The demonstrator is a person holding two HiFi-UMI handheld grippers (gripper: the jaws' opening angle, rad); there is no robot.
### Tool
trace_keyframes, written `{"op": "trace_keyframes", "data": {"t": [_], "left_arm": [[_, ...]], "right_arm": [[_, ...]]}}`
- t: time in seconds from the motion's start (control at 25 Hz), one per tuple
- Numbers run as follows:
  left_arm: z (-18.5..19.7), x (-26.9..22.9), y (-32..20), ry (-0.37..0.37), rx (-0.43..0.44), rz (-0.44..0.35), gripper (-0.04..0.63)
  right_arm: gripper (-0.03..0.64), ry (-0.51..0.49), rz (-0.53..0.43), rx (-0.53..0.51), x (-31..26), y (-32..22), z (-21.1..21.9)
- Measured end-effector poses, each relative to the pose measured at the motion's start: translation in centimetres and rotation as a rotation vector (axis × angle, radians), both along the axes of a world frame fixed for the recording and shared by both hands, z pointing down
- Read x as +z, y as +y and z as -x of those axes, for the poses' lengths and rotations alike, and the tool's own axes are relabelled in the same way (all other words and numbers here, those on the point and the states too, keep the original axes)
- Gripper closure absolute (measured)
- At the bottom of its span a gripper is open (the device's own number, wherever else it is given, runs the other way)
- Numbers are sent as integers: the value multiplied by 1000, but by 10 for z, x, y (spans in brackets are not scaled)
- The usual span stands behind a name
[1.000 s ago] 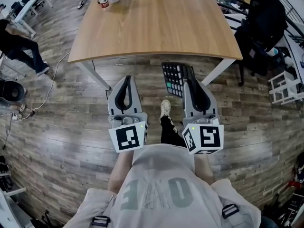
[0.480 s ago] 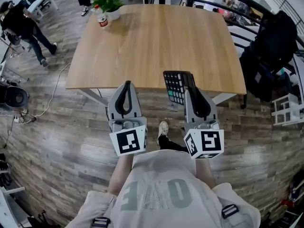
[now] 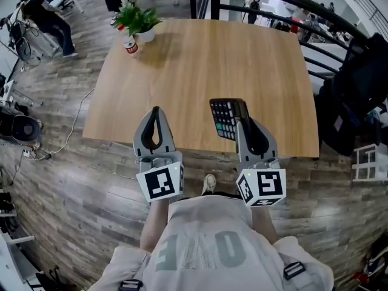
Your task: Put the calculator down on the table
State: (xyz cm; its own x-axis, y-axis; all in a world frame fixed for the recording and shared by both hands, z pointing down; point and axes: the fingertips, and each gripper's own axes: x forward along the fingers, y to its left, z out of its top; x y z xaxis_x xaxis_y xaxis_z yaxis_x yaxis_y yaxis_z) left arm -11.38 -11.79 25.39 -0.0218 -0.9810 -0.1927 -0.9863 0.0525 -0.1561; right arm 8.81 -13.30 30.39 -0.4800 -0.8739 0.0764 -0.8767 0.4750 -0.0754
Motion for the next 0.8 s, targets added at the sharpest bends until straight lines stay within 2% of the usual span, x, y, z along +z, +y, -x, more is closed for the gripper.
{"op": "trace_keyframes", "data": {"t": [0.44, 0.8], "left_arm": [[-5, 17, -72, -15, 4, 79, 585], [0, 19, -129, 5, 58, 50, 585]], "right_arm": [[532, 35, 31, 13, 9, -79, -12], [532, 84, -1, 46, 0, -121, -6]]}}
